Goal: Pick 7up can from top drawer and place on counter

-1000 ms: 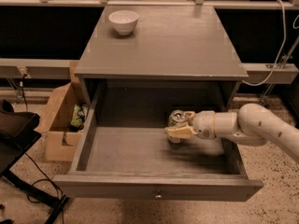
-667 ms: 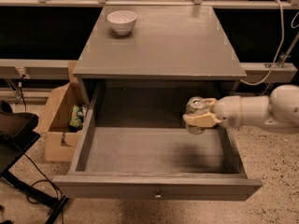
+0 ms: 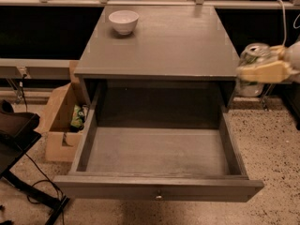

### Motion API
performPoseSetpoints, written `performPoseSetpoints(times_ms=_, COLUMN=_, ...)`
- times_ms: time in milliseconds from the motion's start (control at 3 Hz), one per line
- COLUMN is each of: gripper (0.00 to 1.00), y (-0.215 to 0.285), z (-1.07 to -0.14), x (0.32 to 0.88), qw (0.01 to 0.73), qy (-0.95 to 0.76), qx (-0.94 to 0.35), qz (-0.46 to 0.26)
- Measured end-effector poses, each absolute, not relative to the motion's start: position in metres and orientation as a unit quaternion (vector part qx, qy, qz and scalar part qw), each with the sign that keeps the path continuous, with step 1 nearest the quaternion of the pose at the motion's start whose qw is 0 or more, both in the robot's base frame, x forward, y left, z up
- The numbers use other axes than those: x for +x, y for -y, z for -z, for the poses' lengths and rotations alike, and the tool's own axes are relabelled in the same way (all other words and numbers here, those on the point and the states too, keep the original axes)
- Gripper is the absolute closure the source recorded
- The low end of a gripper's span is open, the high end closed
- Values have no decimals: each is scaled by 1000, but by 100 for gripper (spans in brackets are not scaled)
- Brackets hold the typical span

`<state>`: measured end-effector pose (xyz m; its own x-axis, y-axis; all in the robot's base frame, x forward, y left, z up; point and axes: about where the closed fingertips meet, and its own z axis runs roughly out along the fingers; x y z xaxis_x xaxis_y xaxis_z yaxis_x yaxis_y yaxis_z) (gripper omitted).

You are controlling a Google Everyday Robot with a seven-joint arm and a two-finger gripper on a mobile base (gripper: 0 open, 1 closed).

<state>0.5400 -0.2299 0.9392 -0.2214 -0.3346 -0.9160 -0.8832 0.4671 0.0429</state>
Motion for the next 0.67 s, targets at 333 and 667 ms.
performPoseSetpoints(times_ms=333, gripper=100, y=232, z=-988, x=576, qw=473, qy=-721, qx=-396, qz=-315)
performPoseSetpoints(times_ms=667, gripper=100, y=197, z=-1030, x=654, qw=506, qy=-707, qx=-373, qz=-323)
